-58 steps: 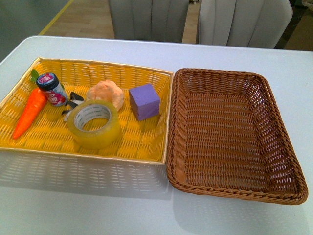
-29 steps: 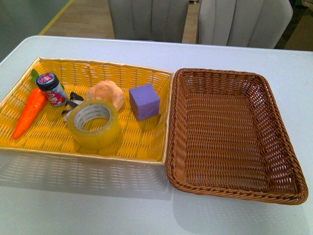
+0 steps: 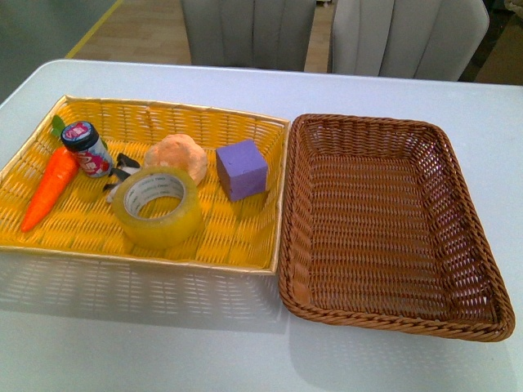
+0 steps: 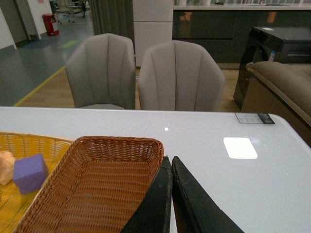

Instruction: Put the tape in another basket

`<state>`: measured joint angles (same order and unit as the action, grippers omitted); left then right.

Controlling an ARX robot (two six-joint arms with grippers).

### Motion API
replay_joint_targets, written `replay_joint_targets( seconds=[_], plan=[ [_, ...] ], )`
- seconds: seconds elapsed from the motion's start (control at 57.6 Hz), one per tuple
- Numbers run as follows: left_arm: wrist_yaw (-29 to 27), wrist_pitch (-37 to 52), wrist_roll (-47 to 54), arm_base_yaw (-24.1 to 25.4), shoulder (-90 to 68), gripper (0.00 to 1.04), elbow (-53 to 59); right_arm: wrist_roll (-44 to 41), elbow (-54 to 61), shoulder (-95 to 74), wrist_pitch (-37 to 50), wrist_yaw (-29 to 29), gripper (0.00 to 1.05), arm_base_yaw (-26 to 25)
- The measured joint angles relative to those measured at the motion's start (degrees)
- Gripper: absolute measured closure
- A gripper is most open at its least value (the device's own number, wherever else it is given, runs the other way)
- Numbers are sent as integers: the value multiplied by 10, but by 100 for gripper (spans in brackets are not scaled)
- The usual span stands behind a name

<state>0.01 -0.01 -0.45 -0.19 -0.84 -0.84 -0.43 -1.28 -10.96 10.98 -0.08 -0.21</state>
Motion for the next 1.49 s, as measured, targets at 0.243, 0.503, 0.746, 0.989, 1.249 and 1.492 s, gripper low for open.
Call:
replay_joint_targets(
  seconds=[0.243, 0.503, 0.746, 0.989, 1.249, 1.492],
  plan=[
    [0, 0, 0, 0, 0, 9, 0, 0, 0, 104, -108, 1, 103, 0],
    [0, 0, 0, 0, 0, 9, 0, 0, 0, 106, -109, 1, 96, 0],
    [37, -48, 25, 11, -22, 9, -17, 0, 0, 106, -109, 1, 52, 0],
    [135, -221, 153, 24, -335, 9, -160, 1, 0, 107, -109, 1, 7, 0],
    [89, 67, 172, 11, -652, 9, -237, 2, 0, 107, -109, 1, 9, 0],
    [57, 166, 134, -4, -930, 9, -362, 2, 0, 107, -109, 1, 9, 0]
  ],
)
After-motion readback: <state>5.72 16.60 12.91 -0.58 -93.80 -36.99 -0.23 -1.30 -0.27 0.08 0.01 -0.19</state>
